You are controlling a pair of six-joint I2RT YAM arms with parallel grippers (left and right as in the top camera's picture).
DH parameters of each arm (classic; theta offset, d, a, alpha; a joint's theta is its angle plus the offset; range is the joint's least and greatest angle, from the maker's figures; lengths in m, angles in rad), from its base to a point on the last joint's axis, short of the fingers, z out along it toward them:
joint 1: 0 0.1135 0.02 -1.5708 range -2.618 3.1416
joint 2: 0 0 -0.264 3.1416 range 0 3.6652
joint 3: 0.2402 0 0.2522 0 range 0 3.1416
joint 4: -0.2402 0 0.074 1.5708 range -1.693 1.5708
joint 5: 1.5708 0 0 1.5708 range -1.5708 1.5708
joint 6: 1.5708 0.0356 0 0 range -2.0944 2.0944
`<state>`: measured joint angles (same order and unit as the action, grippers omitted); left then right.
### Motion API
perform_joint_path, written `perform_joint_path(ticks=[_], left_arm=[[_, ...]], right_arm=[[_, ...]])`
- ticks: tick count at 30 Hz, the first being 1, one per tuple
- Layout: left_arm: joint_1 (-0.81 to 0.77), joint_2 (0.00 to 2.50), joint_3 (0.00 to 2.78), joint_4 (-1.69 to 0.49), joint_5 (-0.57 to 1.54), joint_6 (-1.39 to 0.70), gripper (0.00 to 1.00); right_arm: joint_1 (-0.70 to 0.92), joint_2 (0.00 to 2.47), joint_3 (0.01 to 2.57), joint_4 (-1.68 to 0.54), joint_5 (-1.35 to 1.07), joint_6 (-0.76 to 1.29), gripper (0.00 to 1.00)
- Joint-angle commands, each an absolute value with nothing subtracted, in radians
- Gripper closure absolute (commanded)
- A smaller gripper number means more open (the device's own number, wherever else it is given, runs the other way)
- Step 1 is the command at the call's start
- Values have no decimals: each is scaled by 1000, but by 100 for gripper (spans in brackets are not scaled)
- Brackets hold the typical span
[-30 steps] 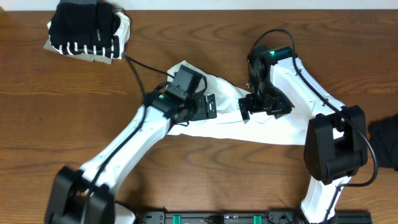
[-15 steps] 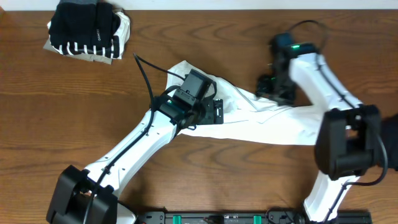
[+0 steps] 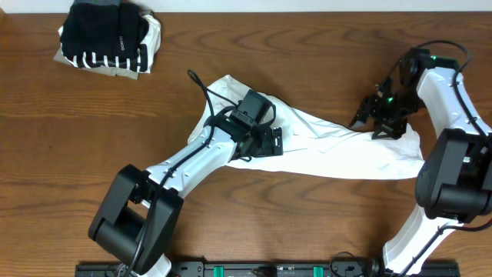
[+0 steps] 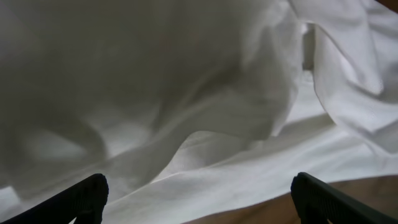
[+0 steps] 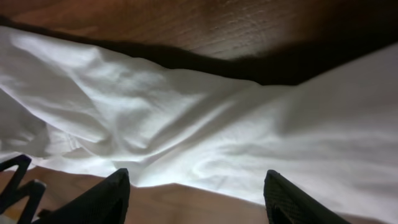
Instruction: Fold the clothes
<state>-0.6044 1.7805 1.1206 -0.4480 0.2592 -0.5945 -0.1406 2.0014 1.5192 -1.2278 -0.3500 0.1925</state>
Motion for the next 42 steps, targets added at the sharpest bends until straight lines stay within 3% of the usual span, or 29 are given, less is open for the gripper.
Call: perform_joint_path(ticks=[1, 12, 20, 26, 34, 42], left_arm=[[-605, 1781, 1118, -440, 231, -696, 4], [-605, 1809, 1118, -412, 202, -757, 4], [-588, 1810, 1118, -451, 92, -757, 4], [-514, 1810, 1118, -501, 57, -753, 4], [-406, 1810, 1116, -516, 59, -706, 4], [-423, 1761, 1153, -485, 123, -581, 4]], right_arm=[[-122, 1986, 1457, -1188, -374, 171, 32], [-109, 1986, 1195, -981, -400, 253, 38], [-146, 1985, 1201, -962, -389, 253, 40], [-199, 1974, 1238, -977, -231, 315, 40], [-241, 1969, 1248, -966, -247, 239, 36], [-208, 1969, 1248, -844, -289, 193, 36]])
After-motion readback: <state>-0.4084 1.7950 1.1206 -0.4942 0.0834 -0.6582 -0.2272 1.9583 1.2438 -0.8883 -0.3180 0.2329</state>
